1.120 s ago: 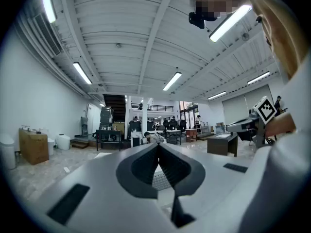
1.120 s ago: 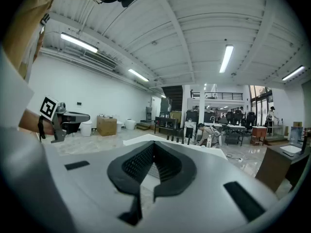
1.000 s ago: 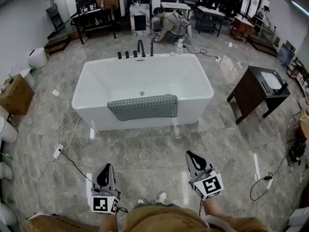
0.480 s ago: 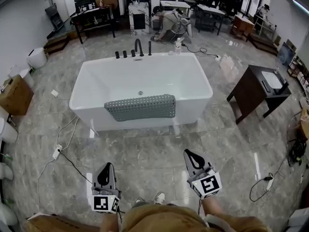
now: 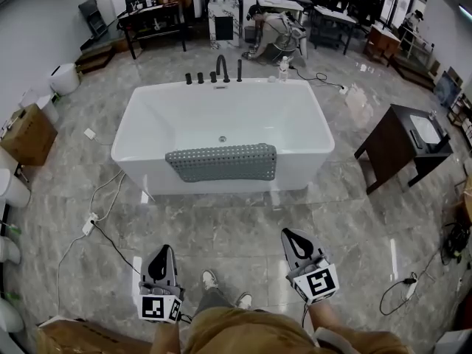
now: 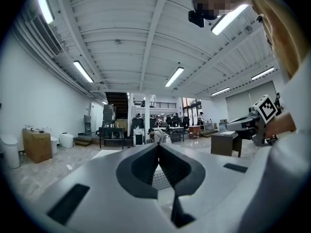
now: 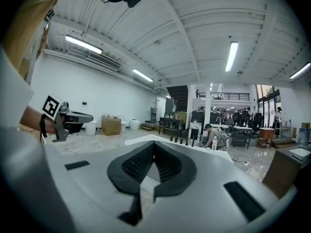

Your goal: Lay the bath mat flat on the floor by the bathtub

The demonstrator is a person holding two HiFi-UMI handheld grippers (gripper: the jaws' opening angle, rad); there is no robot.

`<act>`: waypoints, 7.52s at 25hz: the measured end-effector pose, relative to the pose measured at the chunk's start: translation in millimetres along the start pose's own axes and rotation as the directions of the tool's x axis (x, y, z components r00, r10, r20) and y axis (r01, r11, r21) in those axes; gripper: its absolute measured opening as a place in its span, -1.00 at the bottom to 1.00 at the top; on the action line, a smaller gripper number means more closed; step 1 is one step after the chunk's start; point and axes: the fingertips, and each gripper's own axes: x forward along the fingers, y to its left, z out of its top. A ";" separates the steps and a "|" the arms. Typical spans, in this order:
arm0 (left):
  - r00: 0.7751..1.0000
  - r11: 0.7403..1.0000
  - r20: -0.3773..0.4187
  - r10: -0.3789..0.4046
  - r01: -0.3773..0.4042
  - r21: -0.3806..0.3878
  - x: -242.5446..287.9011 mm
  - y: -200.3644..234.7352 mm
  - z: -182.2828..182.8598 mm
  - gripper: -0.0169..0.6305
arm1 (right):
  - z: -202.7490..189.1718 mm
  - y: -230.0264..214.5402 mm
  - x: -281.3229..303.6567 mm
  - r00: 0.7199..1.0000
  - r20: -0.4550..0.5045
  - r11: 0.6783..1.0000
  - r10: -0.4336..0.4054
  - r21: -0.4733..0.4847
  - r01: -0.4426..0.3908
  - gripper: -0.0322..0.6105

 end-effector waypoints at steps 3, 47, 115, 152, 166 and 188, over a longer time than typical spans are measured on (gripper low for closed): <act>1.000 1.000 -0.006 -0.003 0.003 -0.010 14.2 10.1 -4.7 -0.94 | 2.0 -5.3 14.4 1.000 -0.002 1.000 -0.008 0.003 0.008 -0.89; 0.991 0.993 -0.107 -0.078 0.067 -0.097 332.6 190.6 -81.8 -0.94 | -8.3 -137.7 317.9 0.978 -0.189 0.996 -0.087 0.011 0.091 -0.89; 0.782 0.957 -0.575 -0.240 0.092 -0.274 520.8 298.5 -544.1 0.67 | -492.3 -326.8 470.7 0.751 -0.645 0.938 0.144 0.332 0.105 0.25; 0.766 0.895 -0.518 -0.380 0.163 -0.415 527.4 270.7 -544.2 -0.11 | -500.5 -312.8 492.5 0.763 -0.605 0.909 0.227 0.413 0.057 0.01; 0.813 0.905 -0.473 -0.338 0.144 -0.400 530.3 264.3 -510.5 -0.62 | -469.4 -291.3 501.1 0.821 -0.512 0.907 0.252 0.420 -0.016 -0.67; 0.843 0.914 -0.412 -0.345 0.203 -0.351 490.5 241.9 -419.4 -0.76 | -375.0 -255.7 451.5 0.875 -0.438 0.935 0.207 0.352 -0.045 -0.72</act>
